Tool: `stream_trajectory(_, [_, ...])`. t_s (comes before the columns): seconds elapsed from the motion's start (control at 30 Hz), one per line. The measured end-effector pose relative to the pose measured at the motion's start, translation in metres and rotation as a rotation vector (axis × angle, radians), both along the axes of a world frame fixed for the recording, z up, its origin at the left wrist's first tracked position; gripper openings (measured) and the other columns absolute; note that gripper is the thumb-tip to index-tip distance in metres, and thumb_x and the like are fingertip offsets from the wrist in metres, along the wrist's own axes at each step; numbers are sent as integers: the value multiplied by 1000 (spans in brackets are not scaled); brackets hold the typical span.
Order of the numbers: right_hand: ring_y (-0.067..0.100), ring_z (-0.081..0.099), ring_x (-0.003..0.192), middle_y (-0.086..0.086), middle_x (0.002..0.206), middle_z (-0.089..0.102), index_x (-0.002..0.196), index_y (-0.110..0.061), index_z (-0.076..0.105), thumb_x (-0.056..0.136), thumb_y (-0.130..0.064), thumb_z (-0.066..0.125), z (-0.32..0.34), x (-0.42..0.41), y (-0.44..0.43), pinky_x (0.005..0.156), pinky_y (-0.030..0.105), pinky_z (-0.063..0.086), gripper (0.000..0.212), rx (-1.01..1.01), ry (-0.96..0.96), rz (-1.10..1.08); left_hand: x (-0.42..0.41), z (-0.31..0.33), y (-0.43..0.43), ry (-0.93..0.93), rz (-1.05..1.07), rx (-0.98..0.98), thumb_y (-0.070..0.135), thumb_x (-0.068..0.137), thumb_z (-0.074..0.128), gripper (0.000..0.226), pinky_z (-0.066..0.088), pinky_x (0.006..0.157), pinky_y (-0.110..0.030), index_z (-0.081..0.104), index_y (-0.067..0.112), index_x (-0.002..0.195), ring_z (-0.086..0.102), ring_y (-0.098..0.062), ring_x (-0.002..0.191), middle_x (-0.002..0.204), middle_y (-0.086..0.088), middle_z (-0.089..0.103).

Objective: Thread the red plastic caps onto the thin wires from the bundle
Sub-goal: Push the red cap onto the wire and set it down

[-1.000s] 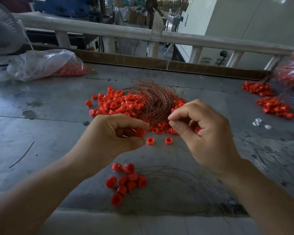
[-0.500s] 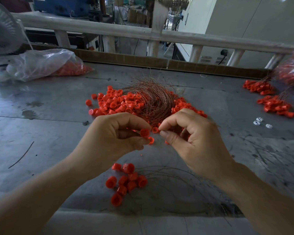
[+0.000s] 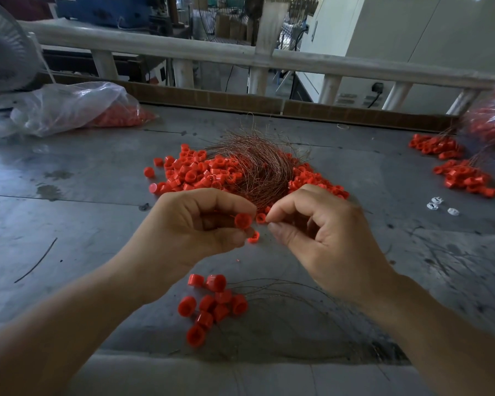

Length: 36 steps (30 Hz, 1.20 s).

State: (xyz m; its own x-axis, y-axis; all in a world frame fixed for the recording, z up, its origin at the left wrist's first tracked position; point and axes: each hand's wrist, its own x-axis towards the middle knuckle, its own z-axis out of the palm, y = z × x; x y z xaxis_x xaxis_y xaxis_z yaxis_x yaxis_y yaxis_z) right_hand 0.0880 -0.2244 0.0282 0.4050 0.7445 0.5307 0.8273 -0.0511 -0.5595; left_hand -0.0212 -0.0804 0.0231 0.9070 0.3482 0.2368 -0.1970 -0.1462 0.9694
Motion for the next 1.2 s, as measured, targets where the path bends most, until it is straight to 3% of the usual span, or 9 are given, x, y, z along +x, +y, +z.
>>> stream_trajectory(0.33, [-2,50,63,-17,65,50,73,-17,65,74,-13,61,2,0,0,57,8,38,5,3,45,-18,-1,-2,3,-1,-82,-52,11,60,62,42,52,70,-16,69,29,97,70,-14,82,90,-2,74])
stream_trajectory(0.5, [3,51,64,-18,63,51,71,-25,59,73,-14,61,5,-2,-1,55,10,39,11,10,56,-26,0,-3,4,1,-81,-42,8,64,60,42,53,72,-17,69,29,98,70,-15,84,91,-3,73])
stream_trajectory(0.9, [2,51,63,-15,63,52,70,-19,64,72,-13,62,3,-3,-3,55,10,39,7,-24,86,-34,-1,-3,3,8,-71,-52,6,64,57,41,53,69,-16,70,31,93,70,-13,79,87,0,74])
stream_trajectory(1.07, [-8,57,63,-11,68,59,75,-18,66,78,1,66,6,-2,-3,57,7,41,19,-38,230,38,-2,-1,4,-12,-97,-155,7,62,59,35,54,66,-17,75,26,86,70,-15,77,86,-5,74])
stream_trajectory(1.2, [-2,61,61,-9,66,65,79,-21,67,79,2,63,9,-1,-2,56,17,49,23,-36,412,91,-1,0,3,-31,-139,-253,12,60,65,26,54,63,-18,76,21,82,70,-14,73,83,-6,74])
